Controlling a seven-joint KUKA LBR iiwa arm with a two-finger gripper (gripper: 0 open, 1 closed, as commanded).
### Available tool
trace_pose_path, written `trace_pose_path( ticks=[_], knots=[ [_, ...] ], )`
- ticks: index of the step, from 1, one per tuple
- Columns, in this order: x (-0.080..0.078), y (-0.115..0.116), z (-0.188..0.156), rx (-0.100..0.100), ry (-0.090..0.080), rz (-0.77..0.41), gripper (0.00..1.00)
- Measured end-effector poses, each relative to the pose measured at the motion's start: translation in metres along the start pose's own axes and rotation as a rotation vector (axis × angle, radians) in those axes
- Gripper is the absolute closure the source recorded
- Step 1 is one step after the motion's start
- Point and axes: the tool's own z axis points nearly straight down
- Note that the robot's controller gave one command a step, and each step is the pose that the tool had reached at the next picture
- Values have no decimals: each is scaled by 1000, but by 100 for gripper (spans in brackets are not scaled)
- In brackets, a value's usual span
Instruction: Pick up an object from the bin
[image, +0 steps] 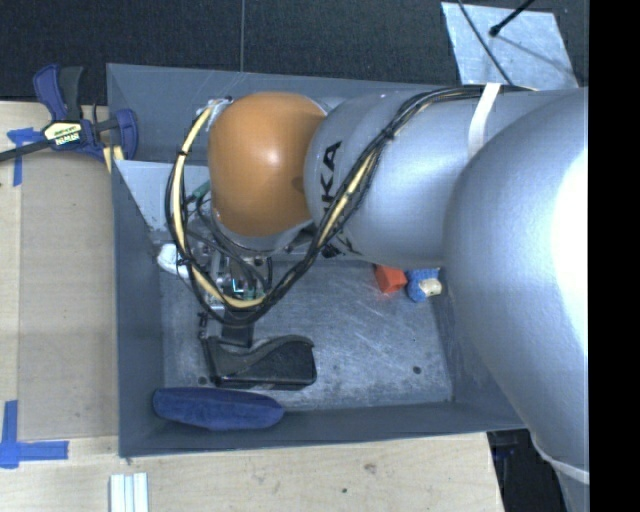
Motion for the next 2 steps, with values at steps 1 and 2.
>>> trace_pose_path(
  ticks=[1, 2],
  knots=[
    [19, -73, 73, -3, -8, -197, 0],
    [16, -73, 71, -4, -22, -197, 100]
  ],
)
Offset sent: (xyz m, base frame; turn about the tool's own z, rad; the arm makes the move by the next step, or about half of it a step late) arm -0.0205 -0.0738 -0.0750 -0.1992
